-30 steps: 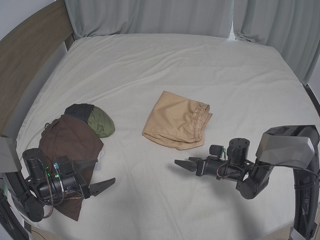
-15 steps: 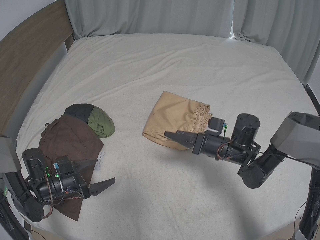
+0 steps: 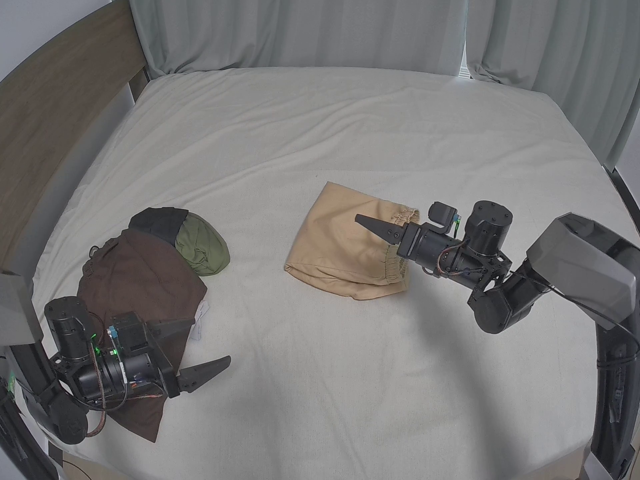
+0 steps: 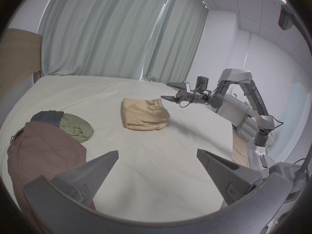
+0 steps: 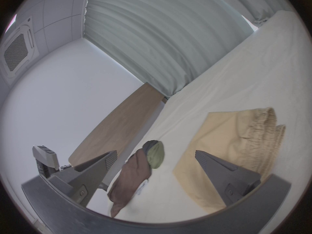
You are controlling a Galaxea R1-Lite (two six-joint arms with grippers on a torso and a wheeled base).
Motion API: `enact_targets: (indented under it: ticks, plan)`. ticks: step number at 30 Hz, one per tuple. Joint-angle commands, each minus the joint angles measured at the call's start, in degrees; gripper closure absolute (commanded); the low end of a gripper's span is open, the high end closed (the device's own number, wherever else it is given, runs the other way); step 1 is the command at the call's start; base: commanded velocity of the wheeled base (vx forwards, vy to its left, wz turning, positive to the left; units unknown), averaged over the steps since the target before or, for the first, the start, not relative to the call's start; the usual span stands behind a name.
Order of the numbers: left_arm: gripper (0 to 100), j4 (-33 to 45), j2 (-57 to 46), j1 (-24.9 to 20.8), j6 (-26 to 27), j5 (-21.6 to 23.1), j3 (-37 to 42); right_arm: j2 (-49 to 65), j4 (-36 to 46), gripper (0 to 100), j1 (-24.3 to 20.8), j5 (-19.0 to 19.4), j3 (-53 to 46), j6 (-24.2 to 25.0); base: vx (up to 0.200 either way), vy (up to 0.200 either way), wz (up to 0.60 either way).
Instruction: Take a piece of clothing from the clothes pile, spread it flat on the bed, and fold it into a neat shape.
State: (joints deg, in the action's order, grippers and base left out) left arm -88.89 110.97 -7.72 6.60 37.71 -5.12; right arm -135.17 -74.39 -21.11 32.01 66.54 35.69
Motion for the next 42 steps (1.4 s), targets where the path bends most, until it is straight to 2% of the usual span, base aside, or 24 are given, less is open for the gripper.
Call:
enact_targets:
  ticks: [1, 6, 13, 30, 36, 39, 42]
  plan:
    - [0, -0.1, 0.4, -0.1, 0.0, 0.0, 0.0, -6.0, 0.2, 0, 2.7, 0.0, 2.3, 0.0, 0.000, 0.000, 0.00]
    - [0, -0.1, 0.5, -0.1, 0.0, 0.0, 0.1, -9.4, 0.0, 0, 4.1, -0.2, 2.6, -0.7, 0.000, 0.000, 0.00]
    - [0, -0.1, 0.4, -0.2, 0.1, 0.0, 0.1, -14.4, -0.4, 0, 4.9, -0.4, 2.9, -4.6, 0.000, 0.000, 0.00]
    - [0, 0.0, 0.1, -0.2, 0.0, 0.0, 0.5, -14.5, -3.2, 0, 4.9, -0.8, 2.5, -5.4, 0.000, 0.000, 0.00]
    - [0, 0.0, -0.8, -0.9, 0.0, 0.0, 0.4, -1.4, -4.9, 0, 3.8, -0.9, -6.1, -5.4, 0.000, 0.000, 0.00]
    - [0, 0.0, -0.8, -2.7, -0.1, 0.0, 0.6, 9.4, -6.9, 0, 2.0, -1.0, -14.9, -5.9, 0.000, 0.000, 0.00]
    - [0, 0.0, -1.6, -5.0, -0.2, 0.0, 1.0, 15.8, -7.9, 0, 1.2, -1.0, -21.7, -9.8, 0.000, 0.000, 0.00]
